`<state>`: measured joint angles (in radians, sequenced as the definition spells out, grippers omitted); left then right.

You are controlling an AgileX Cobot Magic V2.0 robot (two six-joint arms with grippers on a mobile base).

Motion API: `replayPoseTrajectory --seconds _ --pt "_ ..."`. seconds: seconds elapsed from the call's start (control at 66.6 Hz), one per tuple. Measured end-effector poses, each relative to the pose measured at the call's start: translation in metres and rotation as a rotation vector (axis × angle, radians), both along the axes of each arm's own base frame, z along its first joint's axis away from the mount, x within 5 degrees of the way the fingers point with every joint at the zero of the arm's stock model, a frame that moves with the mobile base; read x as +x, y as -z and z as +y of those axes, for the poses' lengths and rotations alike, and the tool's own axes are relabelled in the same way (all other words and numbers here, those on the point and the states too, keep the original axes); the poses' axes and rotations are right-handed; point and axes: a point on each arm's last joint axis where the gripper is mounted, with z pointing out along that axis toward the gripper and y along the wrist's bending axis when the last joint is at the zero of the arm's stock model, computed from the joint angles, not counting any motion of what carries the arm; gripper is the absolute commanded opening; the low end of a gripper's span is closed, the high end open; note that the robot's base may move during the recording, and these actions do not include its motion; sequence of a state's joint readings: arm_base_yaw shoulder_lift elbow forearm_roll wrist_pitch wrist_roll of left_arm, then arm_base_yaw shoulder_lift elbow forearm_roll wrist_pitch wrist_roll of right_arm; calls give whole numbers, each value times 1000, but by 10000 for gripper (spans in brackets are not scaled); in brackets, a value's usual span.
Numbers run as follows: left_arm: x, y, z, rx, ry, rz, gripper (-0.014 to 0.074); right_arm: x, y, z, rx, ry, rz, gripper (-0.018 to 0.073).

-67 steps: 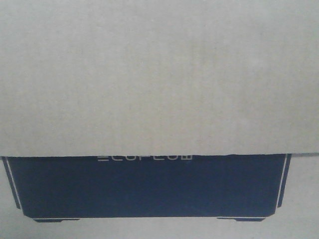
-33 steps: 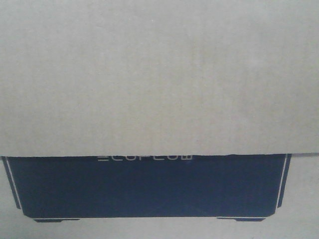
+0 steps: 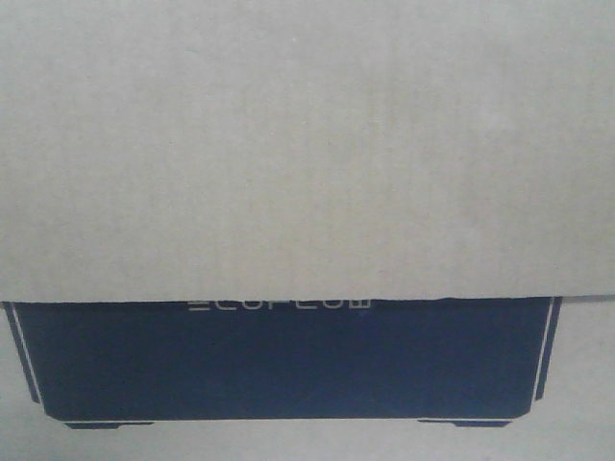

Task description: Grab box from left shelf to table start

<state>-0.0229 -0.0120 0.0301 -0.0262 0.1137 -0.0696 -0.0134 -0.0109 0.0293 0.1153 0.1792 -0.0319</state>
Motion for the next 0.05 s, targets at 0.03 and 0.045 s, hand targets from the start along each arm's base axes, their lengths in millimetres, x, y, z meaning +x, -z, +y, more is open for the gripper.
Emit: replayPoseTrajectory --seconds 0.03,0.045 --pt "0 0 0 0 0 0 -92 0 0 0 0 0 0 58" --pt "0 0 0 0 0 0 -92 0 0 0 0 0 0 58"
